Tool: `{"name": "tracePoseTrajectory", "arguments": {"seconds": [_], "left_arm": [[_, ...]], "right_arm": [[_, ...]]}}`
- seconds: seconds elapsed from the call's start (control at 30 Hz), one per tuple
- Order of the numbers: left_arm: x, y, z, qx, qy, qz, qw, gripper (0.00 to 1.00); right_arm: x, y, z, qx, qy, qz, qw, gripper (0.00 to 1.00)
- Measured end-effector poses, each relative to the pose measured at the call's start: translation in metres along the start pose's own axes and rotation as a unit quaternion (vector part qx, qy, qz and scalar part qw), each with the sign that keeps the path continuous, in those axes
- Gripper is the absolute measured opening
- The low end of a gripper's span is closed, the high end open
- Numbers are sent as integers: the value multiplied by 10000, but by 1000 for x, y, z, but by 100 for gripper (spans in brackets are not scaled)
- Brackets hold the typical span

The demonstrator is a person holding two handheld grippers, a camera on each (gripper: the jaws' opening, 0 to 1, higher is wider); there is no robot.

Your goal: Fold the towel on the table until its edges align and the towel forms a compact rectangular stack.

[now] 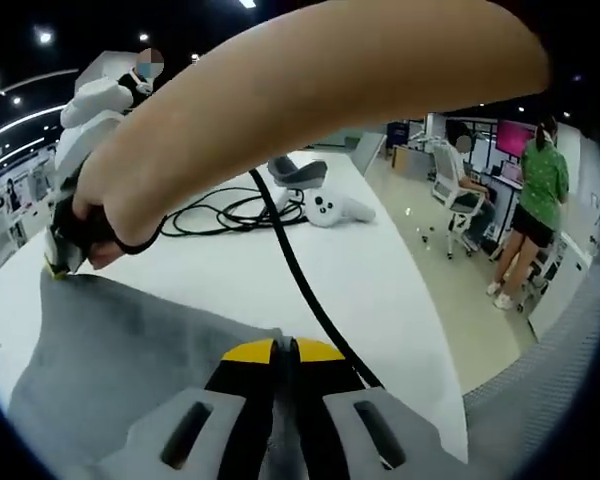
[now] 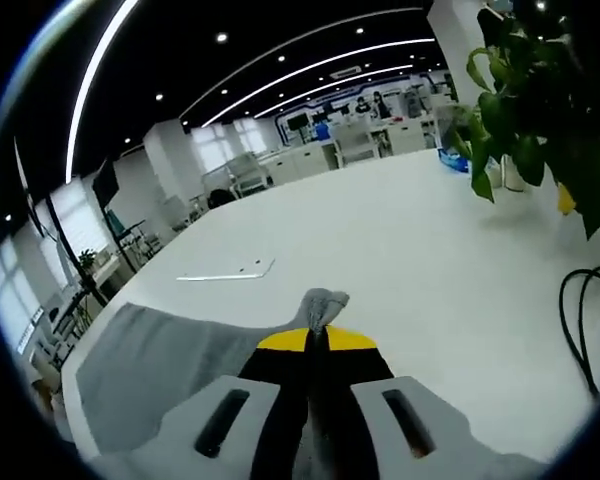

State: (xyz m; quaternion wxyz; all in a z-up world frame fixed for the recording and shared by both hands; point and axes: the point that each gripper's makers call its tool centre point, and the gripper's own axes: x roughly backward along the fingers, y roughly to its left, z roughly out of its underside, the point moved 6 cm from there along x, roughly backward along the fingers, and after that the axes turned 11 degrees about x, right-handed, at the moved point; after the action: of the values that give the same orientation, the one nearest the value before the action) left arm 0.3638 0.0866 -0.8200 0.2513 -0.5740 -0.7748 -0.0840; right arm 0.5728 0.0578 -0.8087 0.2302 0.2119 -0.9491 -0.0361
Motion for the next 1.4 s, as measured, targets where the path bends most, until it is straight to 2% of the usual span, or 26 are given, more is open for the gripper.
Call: {"name": "tracePoseTrajectory", "arguments": {"seconds": [0.13,0.37,0.5,0.67,0.83,1.03,1.4], "left_arm": [[13,3,-8,-32,-104,-93,9999,5],[39,1,-13,-108,-157,-278,9994,5],[62,2,-17,-149,-254,-376,9989,5],[88,8,-18,-80,-373,-543,9978,5],[115,11,-18,6,-488,-716,9962,5],[136,7,-18,-71,-583,-782,9952,6],[190,3,-19,-34,-857,-1062,9906,6]], "right_arm": [[6,8,-11,19,-52,-57,10000,1],[18,22,-30,-53,-130,-150,9998,1],[24,32,-38,-231,-227,-156,9994,1],[28,47,-49,-224,-329,-185,9990,1],[29,58,-62,-201,-410,-155,9988,1],[27,80,-75,-153,-479,-162,9986,1],[18,126,-96,-43,-548,-446,9975,1]]}}
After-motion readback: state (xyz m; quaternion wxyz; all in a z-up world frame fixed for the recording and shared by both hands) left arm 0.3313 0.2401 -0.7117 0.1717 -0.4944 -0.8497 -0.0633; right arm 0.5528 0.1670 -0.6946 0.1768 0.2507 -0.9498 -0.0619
